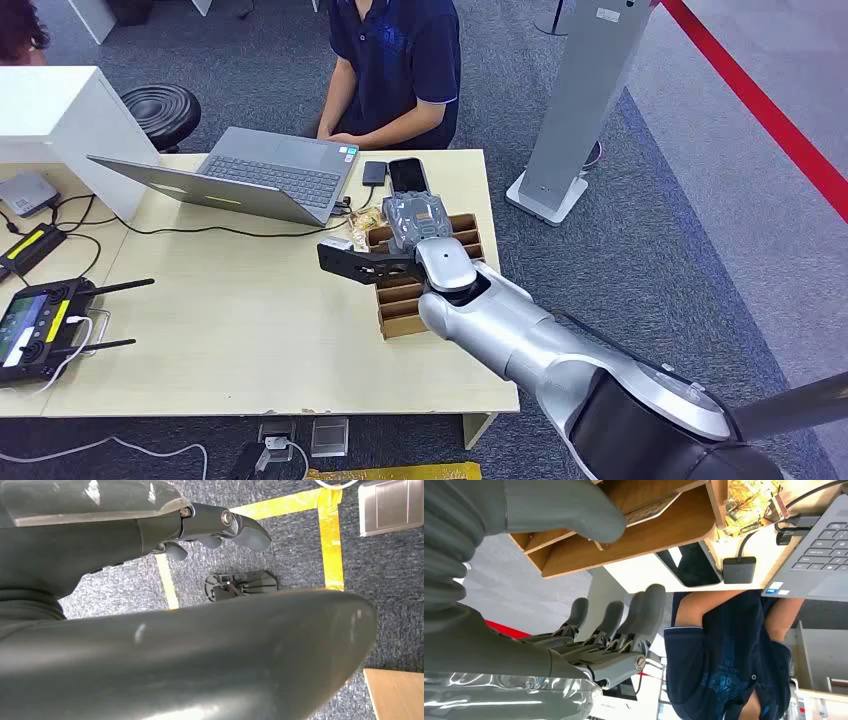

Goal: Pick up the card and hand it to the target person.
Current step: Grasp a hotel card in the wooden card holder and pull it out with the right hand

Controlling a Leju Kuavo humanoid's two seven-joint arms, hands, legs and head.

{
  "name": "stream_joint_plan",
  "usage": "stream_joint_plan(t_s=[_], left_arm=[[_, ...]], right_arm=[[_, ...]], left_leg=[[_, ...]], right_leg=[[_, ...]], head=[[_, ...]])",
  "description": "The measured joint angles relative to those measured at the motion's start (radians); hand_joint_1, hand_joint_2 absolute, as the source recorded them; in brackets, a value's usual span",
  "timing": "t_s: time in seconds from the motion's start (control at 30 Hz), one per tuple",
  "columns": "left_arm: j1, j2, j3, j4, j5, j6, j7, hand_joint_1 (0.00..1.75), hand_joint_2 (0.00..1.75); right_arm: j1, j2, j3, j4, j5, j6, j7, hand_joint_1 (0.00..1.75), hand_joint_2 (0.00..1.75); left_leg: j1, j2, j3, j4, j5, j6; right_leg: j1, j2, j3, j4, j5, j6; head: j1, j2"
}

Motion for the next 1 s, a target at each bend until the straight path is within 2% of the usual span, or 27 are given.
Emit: stream_joint_plan(t_s=[0.5, 0.63, 0.7, 0.83, 1.0], left_arm=[[0.0, 0.0, 0.0, 0.0, 0.0, -0.002, 0.0, 0.0, 0.0], [0.0, 0.0, 0.0, 0.0, 0.0, -0.002, 0.0, 0.0, 0.0], [0.0, 0.0, 0.0, 0.0, 0.0, -0.002, 0.0, 0.0, 0.0], [0.0, 0.0, 0.0, 0.0, 0.001, 0.003, -0.004, 0.0, 1.75], [0.0, 0.0, 0.0, 0.0, 0.0, 0.007, -0.008, 0.0, 1.75]], right_arm=[[0.031, 0.009, 0.002, 0.034, 0.0, 0.007, -0.026, 0.92, 1.75], [0.04, 0.013, 0.003, 0.041, 0.0, 0.007, -0.027, 1.17, 1.75], [0.041, 0.014, 0.003, 0.044, 0.0, 0.007, -0.029, 1.23, 1.75], [0.041, 0.018, 0.004, 0.047, 0.003, 0.007, -0.028, 1.33, 1.75], [0.041, 0.02, 0.004, 0.047, 0.006, 0.006, -0.025, 1.33, 1.75]], left_leg=[[0.0, 0.0, 0.0, 0.0, 0.0, 0.0], [0.0, 0.0, 0.0, 0.0, 0.0, 0.0], [0.0, 0.0, 0.0, 0.0, 0.0, 0.0], [0.0, 0.0, 0.0, 0.0, 0.0, 0.0], [0.0, 0.0, 0.0, 0.0, 0.0, 0.0]], right_leg=[[0.0, 0.0, 0.0, 0.0, 0.0, 0.0], [0.0, 0.0, 0.0, 0.0, 0.0, 0.0], [0.0, 0.0, 0.0, 0.0, 0.0, 0.0], [0.0, 0.0, 0.0, 0.0, 0.0, 0.0], [0.0, 0.0, 0.0, 0.0, 0.0, 0.0]], head=[[0.0, 0.0], [0.0, 0.0], [0.0, 0.0], [0.0, 0.0], [0.0, 0.0]])
